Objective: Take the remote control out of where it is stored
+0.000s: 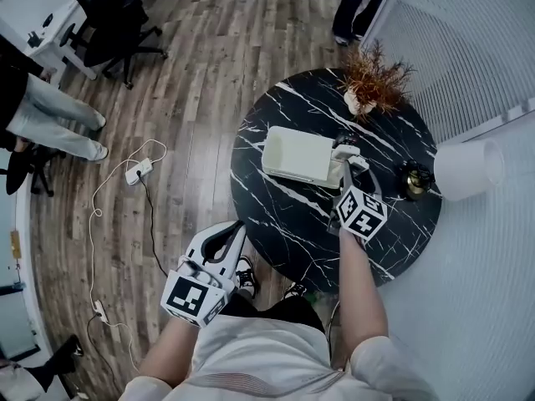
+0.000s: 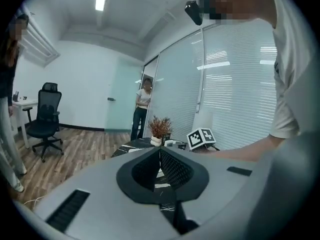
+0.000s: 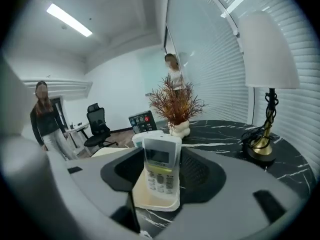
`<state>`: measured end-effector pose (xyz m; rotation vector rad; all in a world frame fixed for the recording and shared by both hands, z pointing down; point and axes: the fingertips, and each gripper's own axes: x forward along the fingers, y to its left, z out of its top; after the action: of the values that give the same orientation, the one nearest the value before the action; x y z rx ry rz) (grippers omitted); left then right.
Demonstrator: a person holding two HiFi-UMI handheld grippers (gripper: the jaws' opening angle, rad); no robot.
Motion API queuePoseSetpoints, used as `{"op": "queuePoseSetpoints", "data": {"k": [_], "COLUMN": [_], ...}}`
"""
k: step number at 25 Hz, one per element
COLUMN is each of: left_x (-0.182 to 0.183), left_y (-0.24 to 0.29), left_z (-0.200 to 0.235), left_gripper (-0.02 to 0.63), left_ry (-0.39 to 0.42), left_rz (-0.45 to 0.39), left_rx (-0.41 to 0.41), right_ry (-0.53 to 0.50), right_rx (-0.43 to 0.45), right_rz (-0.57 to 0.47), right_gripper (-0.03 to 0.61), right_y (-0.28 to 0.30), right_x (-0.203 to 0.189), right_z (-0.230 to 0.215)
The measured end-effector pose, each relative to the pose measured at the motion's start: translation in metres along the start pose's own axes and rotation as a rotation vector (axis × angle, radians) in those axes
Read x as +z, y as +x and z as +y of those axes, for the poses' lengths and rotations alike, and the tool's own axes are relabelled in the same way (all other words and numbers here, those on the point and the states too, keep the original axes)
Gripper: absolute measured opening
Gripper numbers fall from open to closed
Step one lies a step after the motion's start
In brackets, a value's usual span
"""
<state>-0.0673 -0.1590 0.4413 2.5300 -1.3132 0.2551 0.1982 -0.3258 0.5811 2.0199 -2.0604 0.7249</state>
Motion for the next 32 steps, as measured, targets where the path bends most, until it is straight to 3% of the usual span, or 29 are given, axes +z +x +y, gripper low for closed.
{"op": "queuePoseSetpoints", "data": {"k": [6,10,16,24,32], "left_x": [0.004,0.004,0.005,0.004,-0.003], "left_y": [0.002,0.003,0.004,0.003,-0.011], "left_z": [-0.011,-0.019,-0.029,-0.042,-0.042], "left_gripper": [0.009,0.009,0.009,0.009,0.009], "left_ry": [0.007,0.008,0.008,0.007,-0.007], "left_rz": [-0.008,-0.024,-0.034,-0.039,-0.036], "left_rx": [-0.022,-0.042,-0.056,-0.077,-0.049], "right_ry": [-0.049,-0.106,-0.236,-0.244,-0.286], "right_rx": [0.086,0.152,0.154,0.185,0.175], "right_rz": [-0.075,-0.054,0.134,0.547,0.656], "right_gripper": [0.235,0.235,0.235,0.235,0.233], "right_y": [-0.042,-0.081,-0.125,-0.147,-0.119], "right_x": [0.031,0.038,-0.005,-0.121,-0.166], "right_z": [0.003,0.001,-0.015,-0.042,-0.039]}}
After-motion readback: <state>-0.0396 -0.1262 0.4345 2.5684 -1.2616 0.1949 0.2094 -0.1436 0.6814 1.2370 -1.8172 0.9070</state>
